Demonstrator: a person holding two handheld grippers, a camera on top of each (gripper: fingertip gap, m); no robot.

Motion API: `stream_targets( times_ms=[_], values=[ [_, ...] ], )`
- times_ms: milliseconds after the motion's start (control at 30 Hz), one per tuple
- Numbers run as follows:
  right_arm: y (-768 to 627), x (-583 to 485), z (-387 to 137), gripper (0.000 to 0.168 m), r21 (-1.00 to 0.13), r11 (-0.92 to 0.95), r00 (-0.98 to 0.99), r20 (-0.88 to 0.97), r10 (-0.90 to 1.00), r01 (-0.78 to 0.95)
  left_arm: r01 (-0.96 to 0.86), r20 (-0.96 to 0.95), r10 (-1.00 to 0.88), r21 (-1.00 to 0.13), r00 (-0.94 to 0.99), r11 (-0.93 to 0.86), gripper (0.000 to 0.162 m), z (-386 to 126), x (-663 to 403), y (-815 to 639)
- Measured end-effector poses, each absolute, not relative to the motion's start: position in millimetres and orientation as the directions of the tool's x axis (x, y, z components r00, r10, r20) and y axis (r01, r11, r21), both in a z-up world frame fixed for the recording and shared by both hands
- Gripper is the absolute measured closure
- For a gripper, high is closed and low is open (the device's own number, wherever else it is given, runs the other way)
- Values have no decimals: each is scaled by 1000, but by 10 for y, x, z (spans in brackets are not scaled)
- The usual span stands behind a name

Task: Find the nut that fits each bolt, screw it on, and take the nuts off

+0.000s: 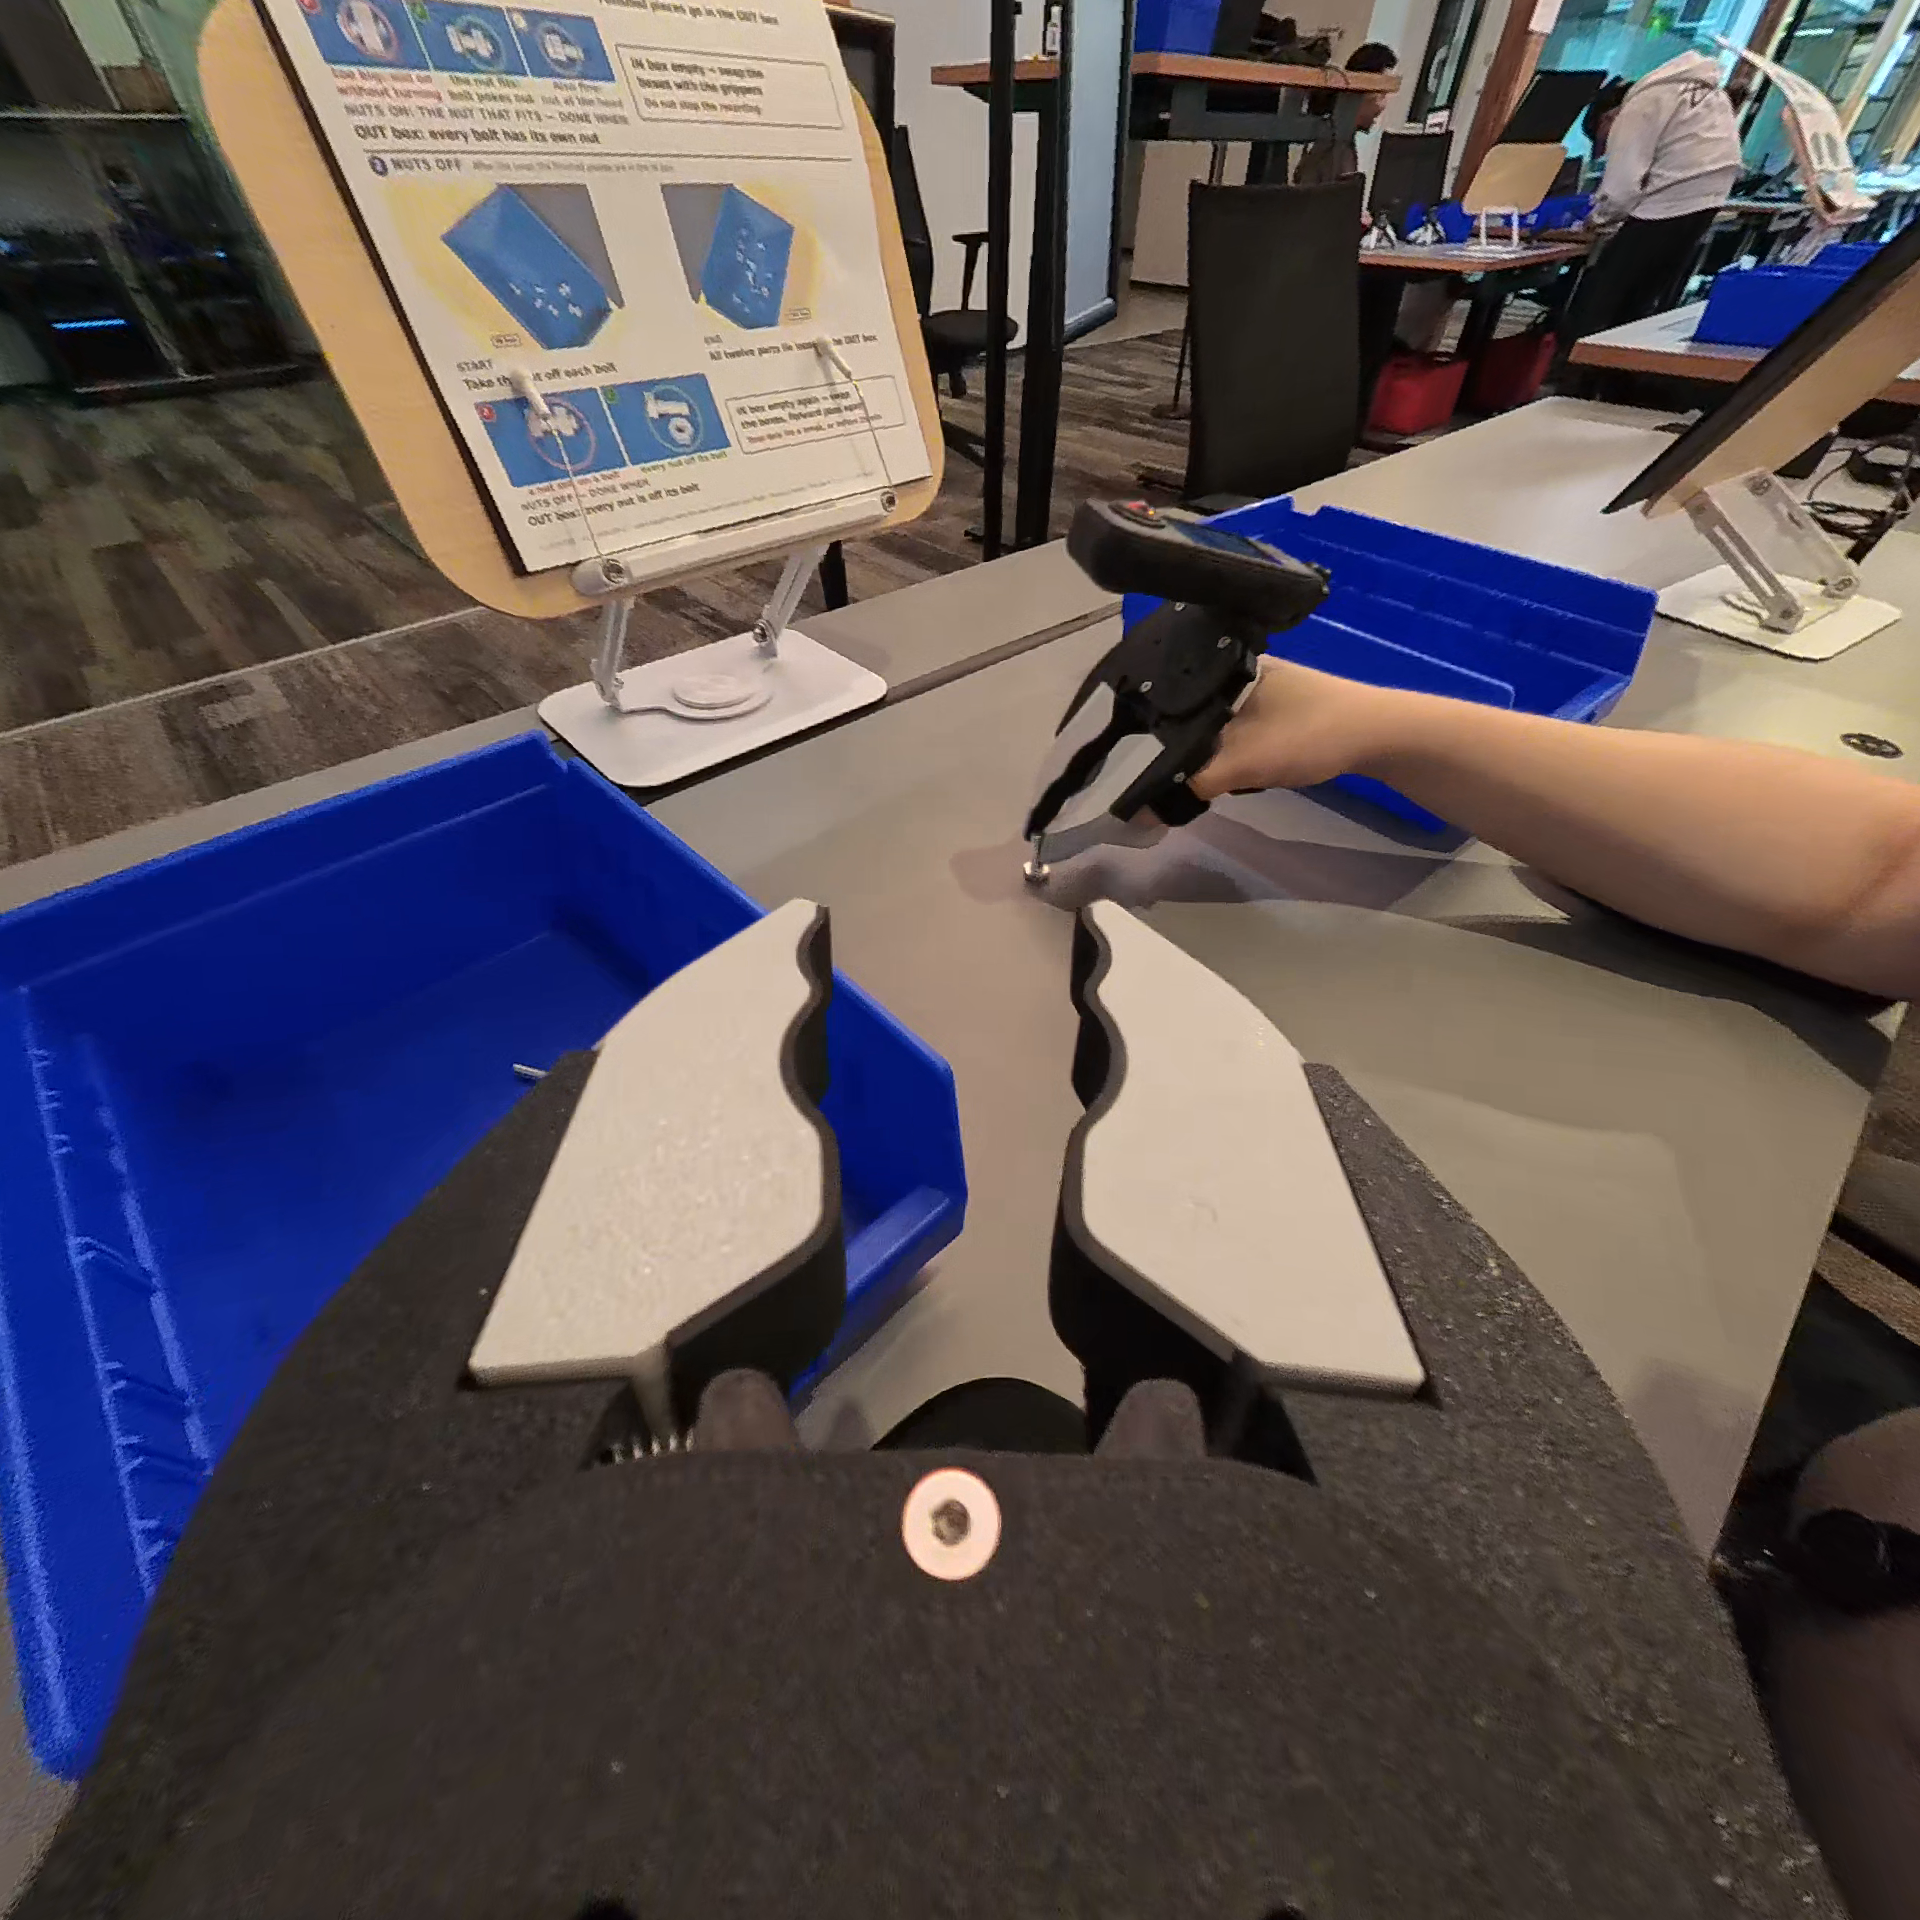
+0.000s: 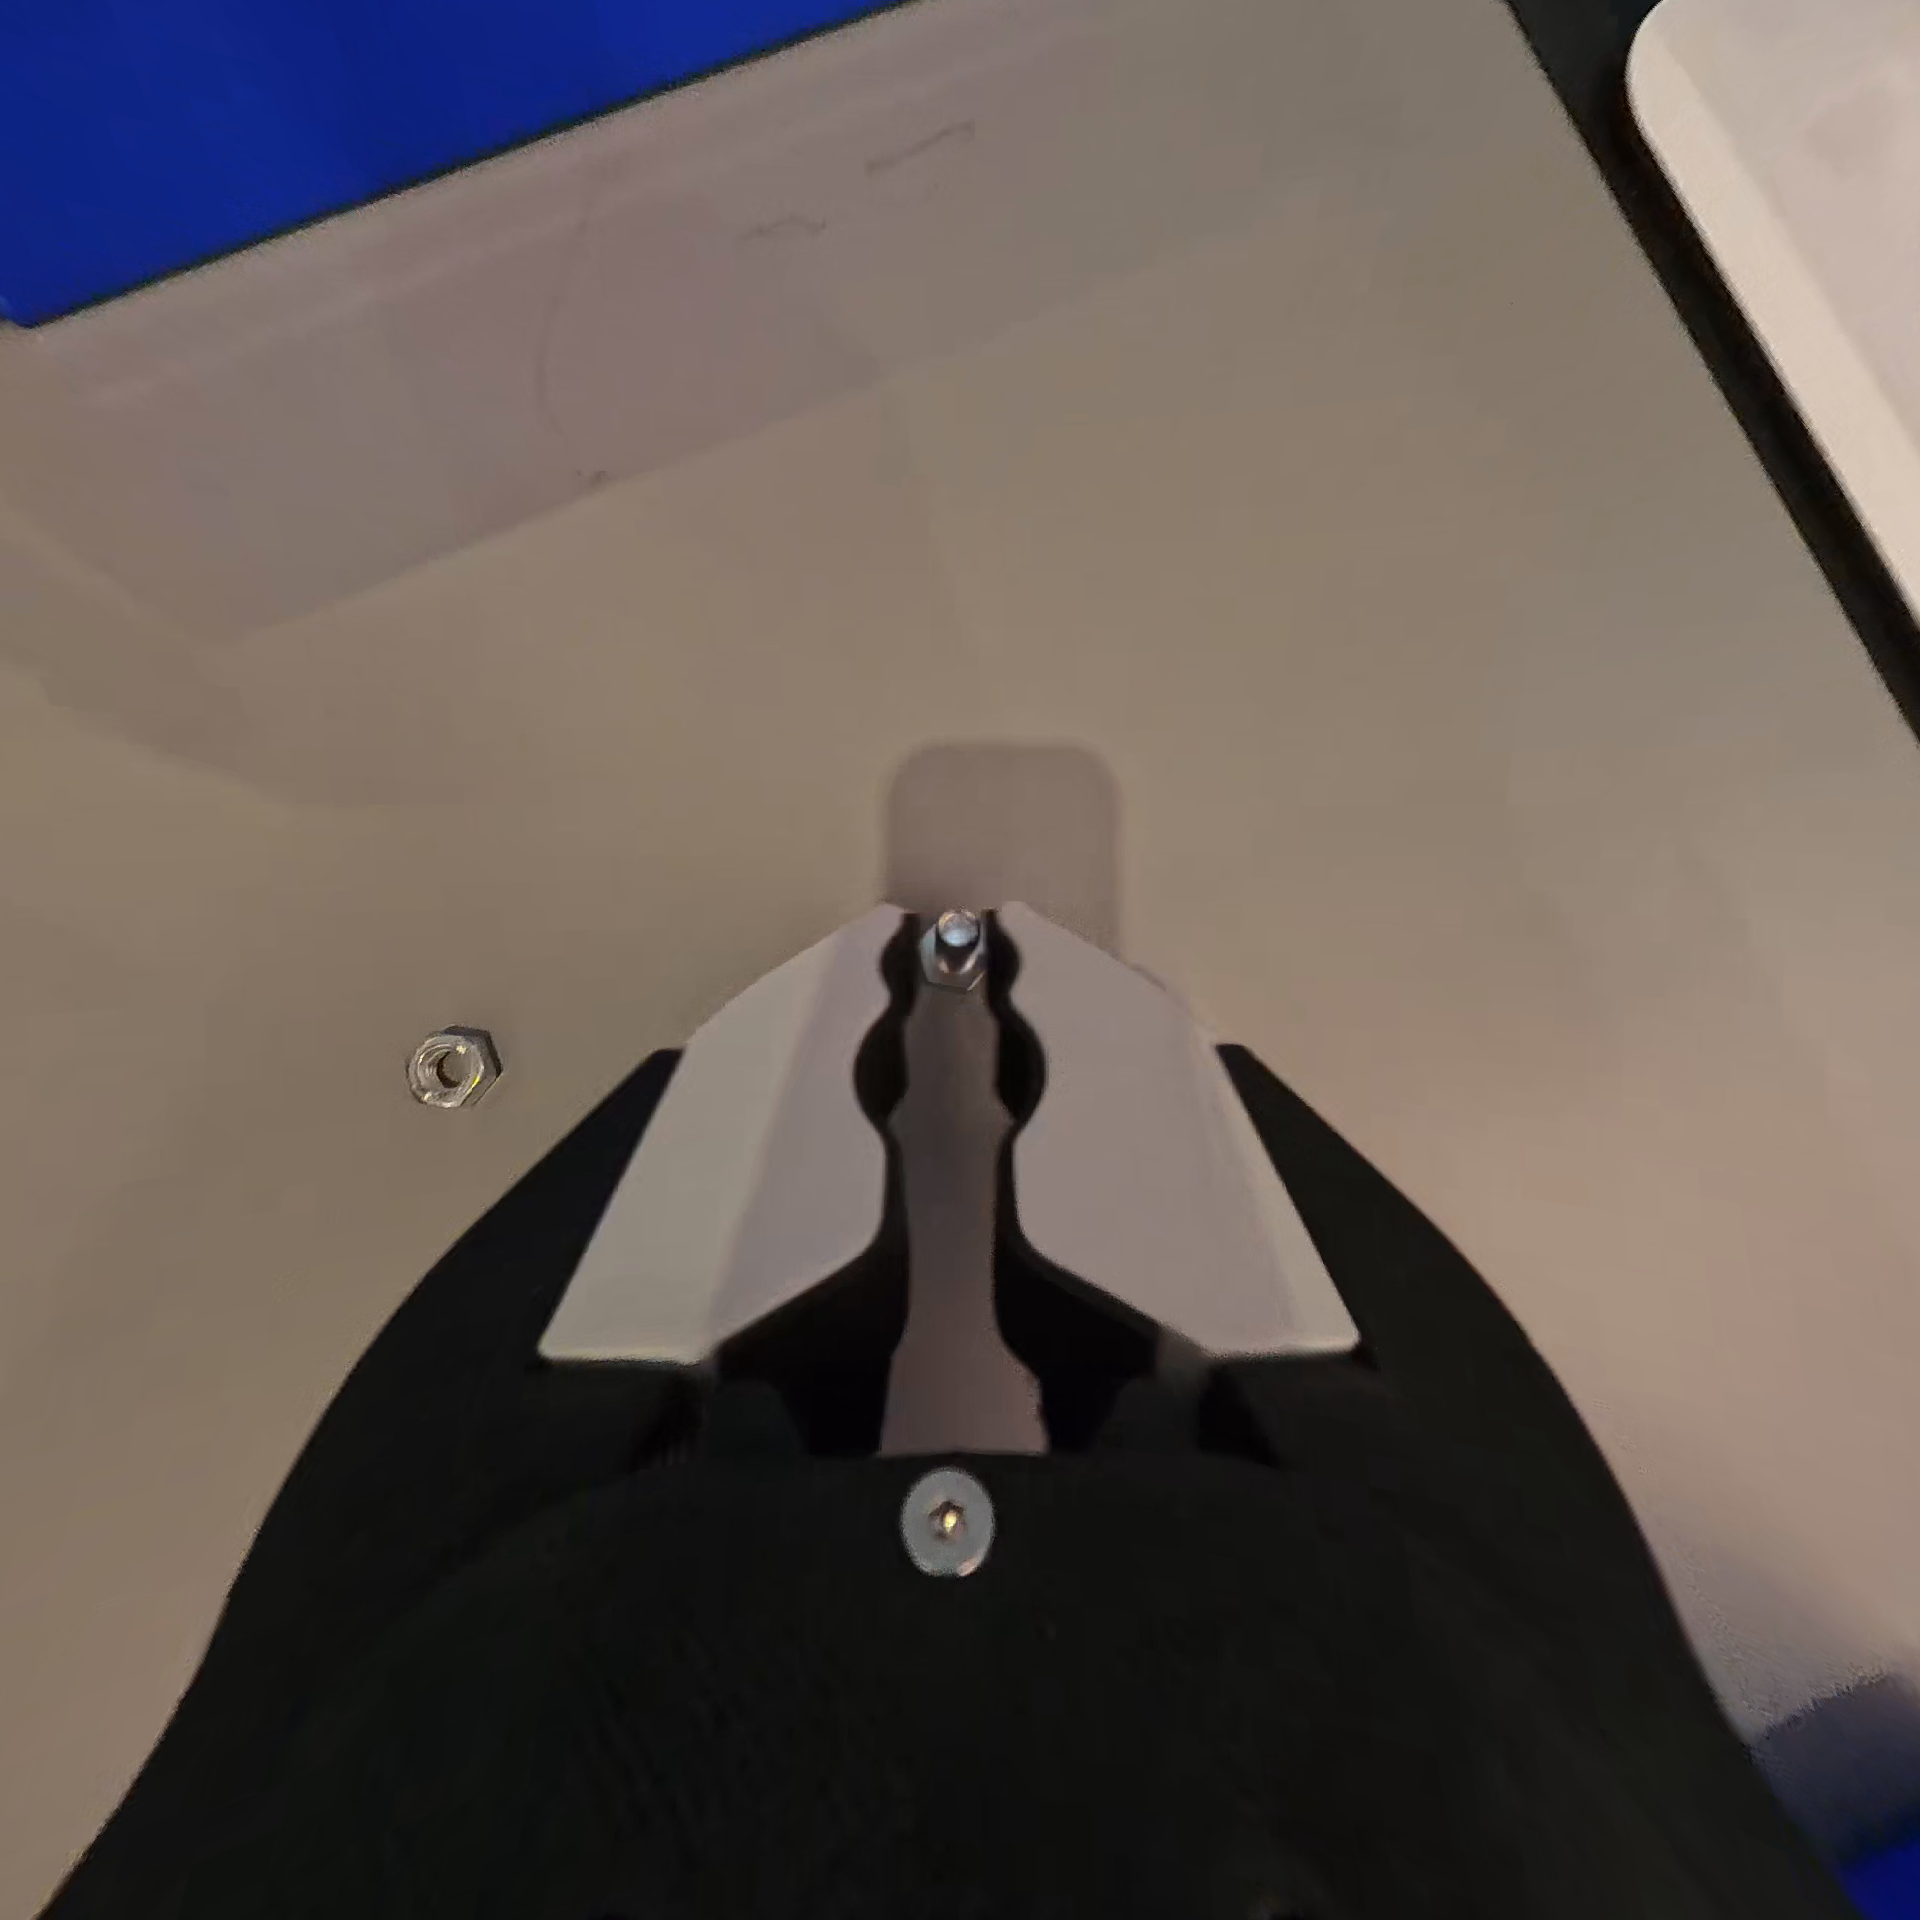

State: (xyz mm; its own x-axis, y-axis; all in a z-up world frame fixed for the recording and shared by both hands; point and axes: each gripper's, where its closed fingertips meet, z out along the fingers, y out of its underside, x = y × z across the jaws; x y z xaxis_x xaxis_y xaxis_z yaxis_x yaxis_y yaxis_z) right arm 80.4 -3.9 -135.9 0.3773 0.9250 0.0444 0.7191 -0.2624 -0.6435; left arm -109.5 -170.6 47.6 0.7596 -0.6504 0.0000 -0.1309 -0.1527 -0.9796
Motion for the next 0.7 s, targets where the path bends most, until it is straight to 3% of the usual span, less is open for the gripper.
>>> stream_targets(
  times_ms=[167,333,500,700],
  values=[
    [-77,759,-1226,159,-683,-275,366,-12,930,677,-172,5,-720,-970,694,-172,119,386,-850,-1694],
    [-354,720,-507,159,-785,-288,290,-144,946,548,-264,24,-844,-945,535,-194,119,161,-178,-1501],
    [-699,873,98,159,-832,-179,212,-76,974,525,-365,-113,-919,-930,379,-36,123,30,465,-1159],
    [-823,1229,487,159,-834,-112,268,45,962,541,-177,-69,-975,-984,212,31,124,467,1083,-948]
  ],
)
